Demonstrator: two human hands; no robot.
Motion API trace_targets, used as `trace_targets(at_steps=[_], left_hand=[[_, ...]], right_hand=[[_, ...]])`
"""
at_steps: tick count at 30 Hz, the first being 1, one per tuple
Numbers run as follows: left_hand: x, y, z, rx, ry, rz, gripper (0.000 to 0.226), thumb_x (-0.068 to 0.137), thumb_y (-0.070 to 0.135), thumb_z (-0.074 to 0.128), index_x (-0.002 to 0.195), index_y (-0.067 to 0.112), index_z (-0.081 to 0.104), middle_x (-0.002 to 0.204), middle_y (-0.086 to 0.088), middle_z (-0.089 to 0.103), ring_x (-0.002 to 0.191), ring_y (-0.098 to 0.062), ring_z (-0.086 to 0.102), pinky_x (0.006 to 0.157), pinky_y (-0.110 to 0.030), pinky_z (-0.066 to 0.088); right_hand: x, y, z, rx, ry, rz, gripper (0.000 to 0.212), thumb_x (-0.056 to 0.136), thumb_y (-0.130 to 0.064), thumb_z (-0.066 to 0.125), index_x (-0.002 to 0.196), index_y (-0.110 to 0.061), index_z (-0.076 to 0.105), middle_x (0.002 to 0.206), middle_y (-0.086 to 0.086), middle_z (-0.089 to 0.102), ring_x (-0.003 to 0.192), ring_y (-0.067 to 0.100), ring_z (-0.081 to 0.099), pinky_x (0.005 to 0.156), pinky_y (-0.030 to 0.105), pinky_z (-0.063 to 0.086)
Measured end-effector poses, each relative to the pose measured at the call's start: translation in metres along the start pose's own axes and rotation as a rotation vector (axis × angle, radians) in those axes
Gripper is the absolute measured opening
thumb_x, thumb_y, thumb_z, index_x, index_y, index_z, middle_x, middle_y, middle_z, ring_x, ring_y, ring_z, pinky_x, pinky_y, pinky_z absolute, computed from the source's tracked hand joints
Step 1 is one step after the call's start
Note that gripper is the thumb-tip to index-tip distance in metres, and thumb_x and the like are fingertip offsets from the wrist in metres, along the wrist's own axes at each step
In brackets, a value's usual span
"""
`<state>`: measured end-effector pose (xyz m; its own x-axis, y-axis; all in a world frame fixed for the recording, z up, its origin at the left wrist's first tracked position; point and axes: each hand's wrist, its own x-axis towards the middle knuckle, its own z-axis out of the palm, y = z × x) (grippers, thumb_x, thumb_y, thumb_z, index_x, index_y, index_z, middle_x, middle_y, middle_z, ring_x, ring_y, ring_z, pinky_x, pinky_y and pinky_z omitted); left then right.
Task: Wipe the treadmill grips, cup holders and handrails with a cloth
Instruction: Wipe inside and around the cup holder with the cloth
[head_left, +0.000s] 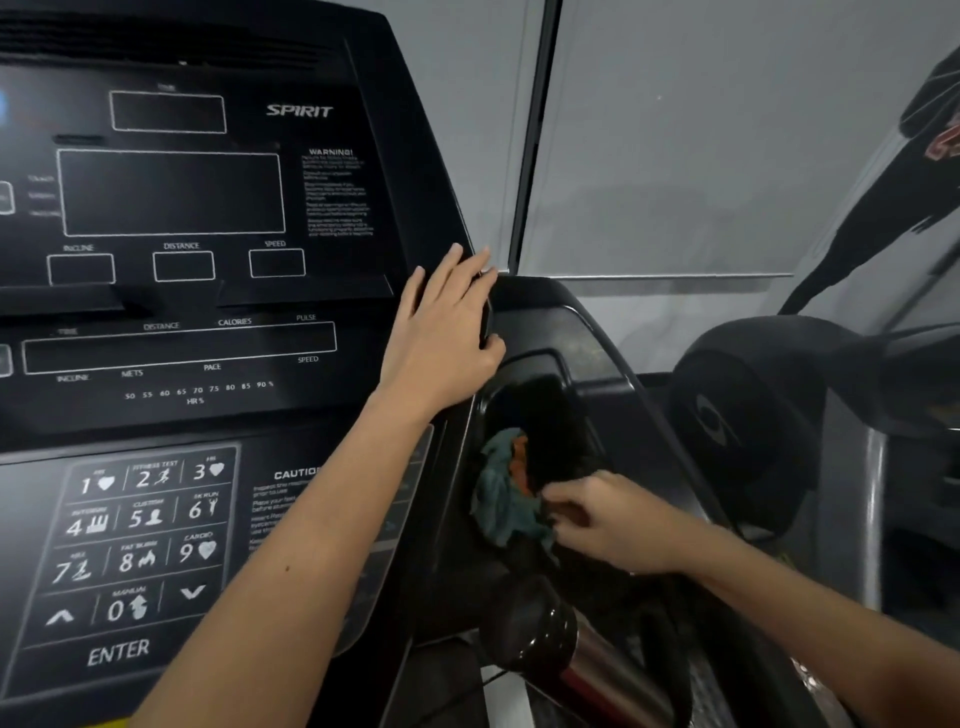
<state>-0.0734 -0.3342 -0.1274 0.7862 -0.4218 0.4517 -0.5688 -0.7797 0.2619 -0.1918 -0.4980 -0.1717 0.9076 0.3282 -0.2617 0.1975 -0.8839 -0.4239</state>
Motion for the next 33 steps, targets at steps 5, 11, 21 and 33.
trace_targets(at_steps=[5, 11, 21, 33], left_hand=[[-0.003, 0.001, 0.002, 0.032, -0.004, 0.008, 0.057, 0.092, 0.029, 0.046, 0.146, 0.022, 0.026, 0.157, 0.008, 0.009, 0.144, -0.009, -0.007, 0.113, -0.031, -0.010], [-0.001, -0.001, 0.003, 0.001, -0.002, 0.024, 0.056, 0.092, 0.028, 0.047, 0.144, 0.020, 0.030, 0.156, 0.008, 0.013, 0.145, -0.010, -0.006, 0.114, -0.033, -0.009], [-0.005, 0.000, 0.000, -0.040, -0.028, 0.021, 0.052, 0.093, 0.026, 0.047, 0.143, 0.020, 0.033, 0.155, 0.010, 0.016, 0.144, -0.009, -0.005, 0.115, -0.034, -0.008], [-0.005, -0.002, 0.002, -0.061, -0.009, 0.025, 0.050, 0.092, 0.026, 0.048, 0.140, 0.022, 0.038, 0.154, 0.010, 0.019, 0.144, -0.009, -0.003, 0.114, -0.033, -0.008]], right_hand=[[0.033, -0.006, -0.012, -0.057, -0.266, 0.116, 0.030, 0.095, -0.019, 0.036, 0.070, -0.014, 0.050, 0.086, 0.010, 0.057, 0.076, 0.021, 0.050, 0.069, 0.026, 0.037], [0.069, -0.011, -0.014, -0.040, -0.524, 0.253, 0.035, 0.095, 0.002, 0.032, 0.127, 0.005, 0.047, 0.119, 0.010, 0.052, 0.101, 0.018, 0.053, 0.068, 0.000, 0.029], [0.086, -0.018, 0.012, -0.657, -0.299, 0.208, 0.045, 0.090, -0.009, 0.050, 0.135, -0.008, 0.041, 0.139, 0.013, 0.045, 0.126, 0.030, 0.047, 0.092, 0.038, 0.044], [0.063, -0.016, -0.013, -0.319, -0.509, 0.219, 0.043, 0.095, -0.001, 0.037, 0.137, -0.002, 0.035, 0.138, 0.014, 0.043, 0.115, 0.021, 0.046, 0.070, 0.001, 0.028]])
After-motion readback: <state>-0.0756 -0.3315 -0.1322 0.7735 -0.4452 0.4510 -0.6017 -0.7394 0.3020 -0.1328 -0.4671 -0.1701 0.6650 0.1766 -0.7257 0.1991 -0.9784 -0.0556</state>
